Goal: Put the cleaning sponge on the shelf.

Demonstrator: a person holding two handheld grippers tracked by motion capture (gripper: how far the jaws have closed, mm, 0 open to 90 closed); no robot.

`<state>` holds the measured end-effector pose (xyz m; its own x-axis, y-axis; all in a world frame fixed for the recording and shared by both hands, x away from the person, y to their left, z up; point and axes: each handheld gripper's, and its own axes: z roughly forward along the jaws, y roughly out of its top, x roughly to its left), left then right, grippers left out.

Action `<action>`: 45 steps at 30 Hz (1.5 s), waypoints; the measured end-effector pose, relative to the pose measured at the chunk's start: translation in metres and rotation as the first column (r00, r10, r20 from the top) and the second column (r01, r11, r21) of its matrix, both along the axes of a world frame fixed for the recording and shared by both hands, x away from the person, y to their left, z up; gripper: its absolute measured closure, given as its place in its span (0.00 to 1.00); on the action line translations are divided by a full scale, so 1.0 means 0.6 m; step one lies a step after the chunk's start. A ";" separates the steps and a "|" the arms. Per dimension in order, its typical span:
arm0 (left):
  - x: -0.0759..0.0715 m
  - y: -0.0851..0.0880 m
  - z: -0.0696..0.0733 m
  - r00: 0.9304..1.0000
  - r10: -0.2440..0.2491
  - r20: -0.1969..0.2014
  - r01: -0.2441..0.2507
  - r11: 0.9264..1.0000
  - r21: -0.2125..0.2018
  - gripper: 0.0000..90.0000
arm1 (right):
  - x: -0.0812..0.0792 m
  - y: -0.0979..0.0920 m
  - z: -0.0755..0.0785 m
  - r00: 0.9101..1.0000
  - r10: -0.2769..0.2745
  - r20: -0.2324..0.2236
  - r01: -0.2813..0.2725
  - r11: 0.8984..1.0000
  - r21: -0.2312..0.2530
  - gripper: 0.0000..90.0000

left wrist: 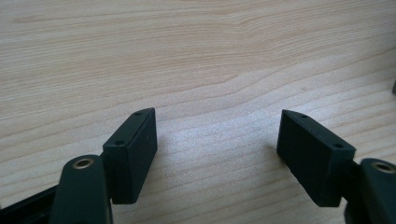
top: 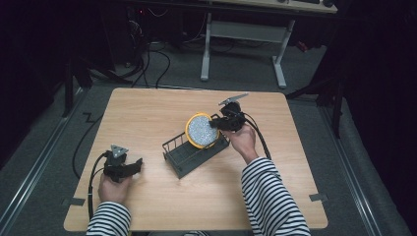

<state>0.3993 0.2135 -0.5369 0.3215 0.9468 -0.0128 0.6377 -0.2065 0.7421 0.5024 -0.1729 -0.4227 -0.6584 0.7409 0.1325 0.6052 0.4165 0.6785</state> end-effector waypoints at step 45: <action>0.000 0.000 0.000 1.000 0.000 -0.001 0.000 1.000 0.000 0.33 | -0.096 -0.161 0.022 0.976 -0.203 0.083 0.197 0.978 0.071 0.57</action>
<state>0.3994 0.2134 -0.5368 0.3212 0.9469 -0.0131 0.6387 -0.2064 0.7412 0.4450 -0.2694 -0.4097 -0.5092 0.8508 0.1296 0.6076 0.2487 0.7543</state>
